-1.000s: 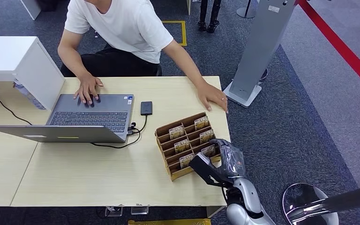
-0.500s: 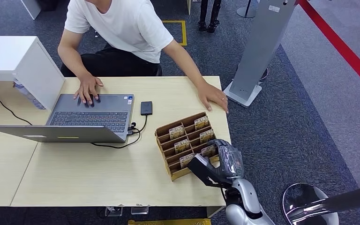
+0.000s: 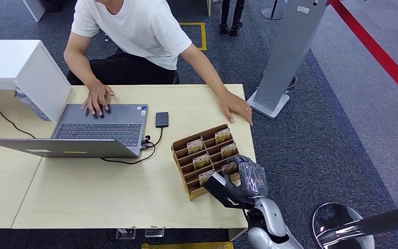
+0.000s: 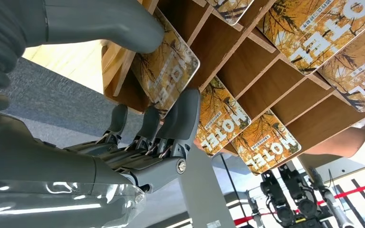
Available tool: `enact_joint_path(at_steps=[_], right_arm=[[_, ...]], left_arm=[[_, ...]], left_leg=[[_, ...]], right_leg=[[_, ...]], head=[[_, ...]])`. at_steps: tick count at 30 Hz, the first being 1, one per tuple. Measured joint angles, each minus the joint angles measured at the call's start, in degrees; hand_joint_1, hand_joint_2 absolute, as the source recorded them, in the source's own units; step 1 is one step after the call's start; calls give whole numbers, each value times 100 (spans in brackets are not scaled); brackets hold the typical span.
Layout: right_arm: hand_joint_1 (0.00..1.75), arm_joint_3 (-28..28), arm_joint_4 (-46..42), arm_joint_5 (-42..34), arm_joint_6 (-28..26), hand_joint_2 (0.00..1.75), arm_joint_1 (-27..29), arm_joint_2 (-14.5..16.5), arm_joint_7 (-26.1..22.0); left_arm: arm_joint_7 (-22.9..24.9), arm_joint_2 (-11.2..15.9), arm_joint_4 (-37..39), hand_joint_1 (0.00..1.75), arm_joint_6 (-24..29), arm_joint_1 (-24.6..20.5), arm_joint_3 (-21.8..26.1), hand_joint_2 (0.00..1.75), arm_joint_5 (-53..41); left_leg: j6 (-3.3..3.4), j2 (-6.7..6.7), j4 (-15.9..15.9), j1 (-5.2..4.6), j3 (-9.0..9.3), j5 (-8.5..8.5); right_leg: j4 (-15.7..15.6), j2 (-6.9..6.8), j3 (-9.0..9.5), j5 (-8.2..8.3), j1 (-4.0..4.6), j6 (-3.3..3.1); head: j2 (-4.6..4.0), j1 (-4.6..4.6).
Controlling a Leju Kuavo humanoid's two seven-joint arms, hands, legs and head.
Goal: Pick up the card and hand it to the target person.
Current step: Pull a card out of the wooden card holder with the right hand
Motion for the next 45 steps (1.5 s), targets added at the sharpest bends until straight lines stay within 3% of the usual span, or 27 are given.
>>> enact_joint_path(at_steps=[17,27,31,39,43,45], right_arm=[[175,25,0,81,43,175,-38,0,63],[175,29,0,-86,-18,175,-41,0,-81],[175,29,-6,-286,-309,175,-19,1,-576],[175,1,-345,-267,-1297,175,176,42,-2234],[175,-256,-708,50,-1347,175,500,296,-3379],[175,-425,-880,144,-1351,175,650,459,-3731]], left_arm=[[-1,-3,0,0,-3,0,0,175,7],[-43,-3,0,0,-50,0,-9,175,-17],[-46,-3,0,0,-7,2,-9,175,11],[-46,-3,0,0,3,5,-9,175,47],[-38,-3,0,0,36,9,-7,175,68],[-35,-3,0,0,44,9,-7,175,76]], left_leg=[[0,0,0,0,0,0],[0,0,0,0,0,0],[0,0,0,0,-1,0],[0,0,0,0,-2,0],[0,0,0,1,-4,0],[0,0,0,1,-6,0]], right_leg=[[0,-1,0,0,0,0],[0,-1,0,0,0,0],[0,-1,-2,0,0,0],[0,0,-4,0,0,0],[0,-1,-6,-1,1,-1],[0,0,-8,-2,1,-1]], head=[[0,1],[0,3],[0,-2],[0,4],[0,1],[0,-5]])
